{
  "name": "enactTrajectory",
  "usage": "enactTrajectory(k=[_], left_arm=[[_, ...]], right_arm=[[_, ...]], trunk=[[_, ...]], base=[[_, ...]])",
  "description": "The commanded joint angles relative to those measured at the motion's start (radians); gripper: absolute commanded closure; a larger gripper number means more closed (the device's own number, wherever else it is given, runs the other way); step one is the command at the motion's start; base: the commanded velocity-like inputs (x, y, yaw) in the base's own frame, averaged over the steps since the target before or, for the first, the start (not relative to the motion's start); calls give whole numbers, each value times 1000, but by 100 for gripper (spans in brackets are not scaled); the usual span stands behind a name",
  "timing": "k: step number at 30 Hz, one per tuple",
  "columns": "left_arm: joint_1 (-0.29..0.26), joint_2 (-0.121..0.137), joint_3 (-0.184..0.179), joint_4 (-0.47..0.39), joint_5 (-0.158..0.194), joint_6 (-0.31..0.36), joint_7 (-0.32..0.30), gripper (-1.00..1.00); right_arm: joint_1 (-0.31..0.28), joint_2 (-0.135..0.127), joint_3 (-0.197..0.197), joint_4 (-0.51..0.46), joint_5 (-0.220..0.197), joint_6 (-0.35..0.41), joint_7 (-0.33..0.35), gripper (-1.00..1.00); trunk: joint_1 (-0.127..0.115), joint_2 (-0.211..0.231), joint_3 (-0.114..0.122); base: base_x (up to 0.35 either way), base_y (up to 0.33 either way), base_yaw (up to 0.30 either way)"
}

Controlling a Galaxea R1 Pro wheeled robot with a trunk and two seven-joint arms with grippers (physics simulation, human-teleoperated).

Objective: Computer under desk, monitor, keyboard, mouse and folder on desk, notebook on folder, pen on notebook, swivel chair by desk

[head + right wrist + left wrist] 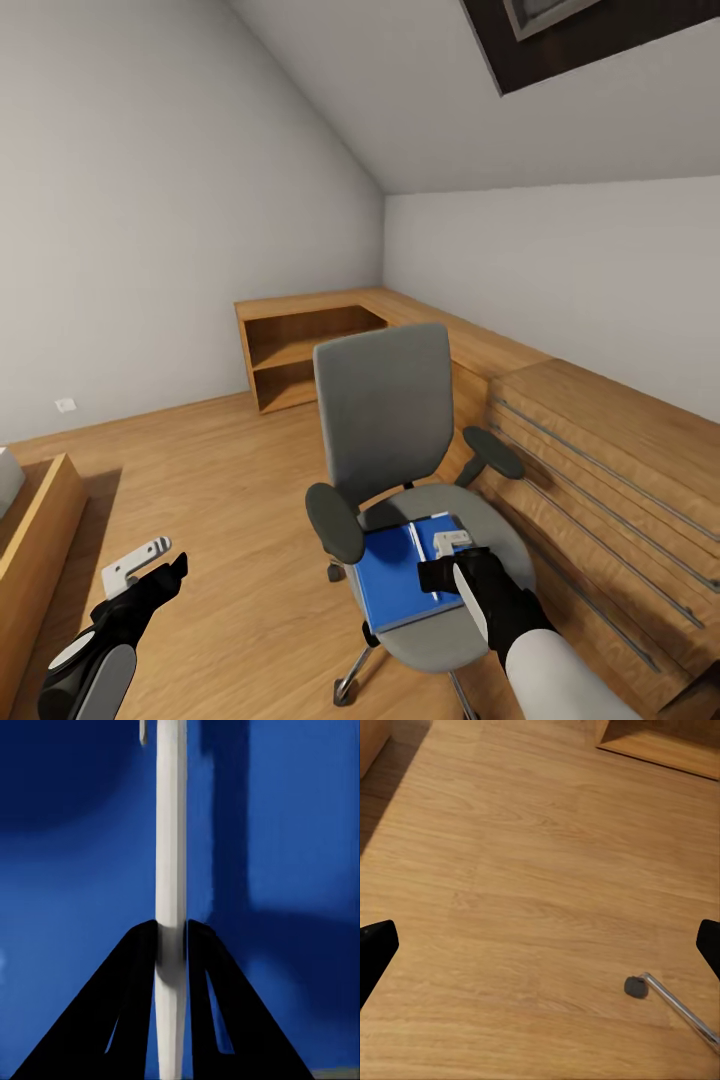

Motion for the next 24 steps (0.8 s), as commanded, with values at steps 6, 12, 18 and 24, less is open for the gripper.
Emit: enactTrajectory(k=[6,12,18,24], left_arm=[[-1,0,-2,-1,8,3,7,-100],[0,0,-6,-1,8,1,7,-100],[5,0,-38,-1,7,1,7,-100],[7,0,-65,-1,7,2,8,-100]], right_arm=[[0,0,-8,-27,10,-1,5,100],[34,-1,-13,-286,4,59,5,100],[161,-2,-34,-610,-50,164,5,100],[278,-1,-60,-872,-107,240,5,100]], trunk=[[-23,42,18],[-46,84,37],[-69,126,55],[-92,168,74]], base=[[0,0,0],[0,0,0],[0,0,0],[0,0,0]])
